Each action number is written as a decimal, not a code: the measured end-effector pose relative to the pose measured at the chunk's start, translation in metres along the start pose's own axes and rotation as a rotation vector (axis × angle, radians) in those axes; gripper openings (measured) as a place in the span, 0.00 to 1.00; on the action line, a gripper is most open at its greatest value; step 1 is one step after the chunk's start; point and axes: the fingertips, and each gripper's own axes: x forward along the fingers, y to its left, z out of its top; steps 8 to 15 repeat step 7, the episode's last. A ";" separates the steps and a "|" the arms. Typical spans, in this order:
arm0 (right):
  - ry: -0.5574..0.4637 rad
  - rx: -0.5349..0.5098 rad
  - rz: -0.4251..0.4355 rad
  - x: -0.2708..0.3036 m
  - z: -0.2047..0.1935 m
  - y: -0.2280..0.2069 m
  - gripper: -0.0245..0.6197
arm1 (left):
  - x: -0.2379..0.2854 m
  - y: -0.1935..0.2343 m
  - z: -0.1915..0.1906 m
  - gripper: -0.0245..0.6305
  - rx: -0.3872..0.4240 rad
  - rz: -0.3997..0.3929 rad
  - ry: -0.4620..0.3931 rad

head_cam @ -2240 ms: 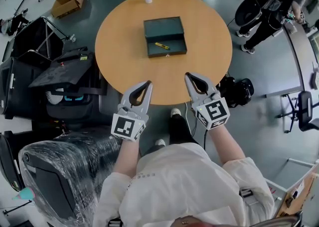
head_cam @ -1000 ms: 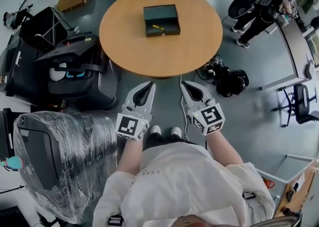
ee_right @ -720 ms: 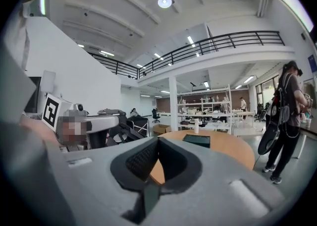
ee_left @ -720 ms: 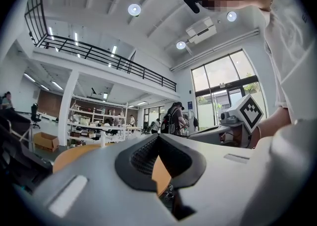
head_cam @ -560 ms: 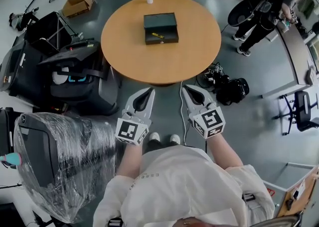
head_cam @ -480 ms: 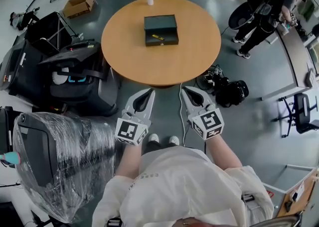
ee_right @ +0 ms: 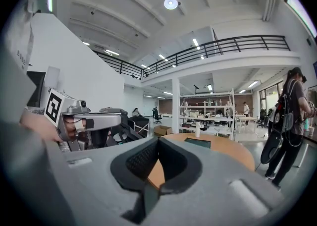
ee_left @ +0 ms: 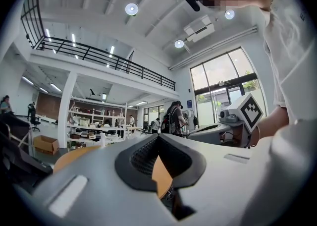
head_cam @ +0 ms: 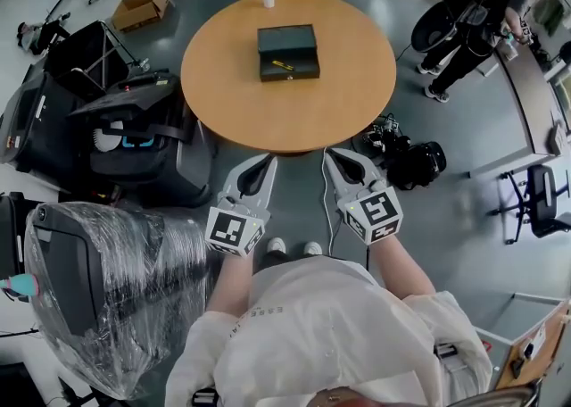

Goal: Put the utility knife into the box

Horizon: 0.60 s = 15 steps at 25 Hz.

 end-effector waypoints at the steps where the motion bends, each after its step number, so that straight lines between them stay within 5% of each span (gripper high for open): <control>1: 0.000 0.001 -0.001 0.001 0.000 0.000 0.03 | 0.000 0.001 0.000 0.06 0.000 0.000 0.000; 15: 0.000 0.006 -0.001 0.007 -0.001 0.001 0.03 | 0.000 0.007 -0.001 0.06 -0.009 0.001 -0.007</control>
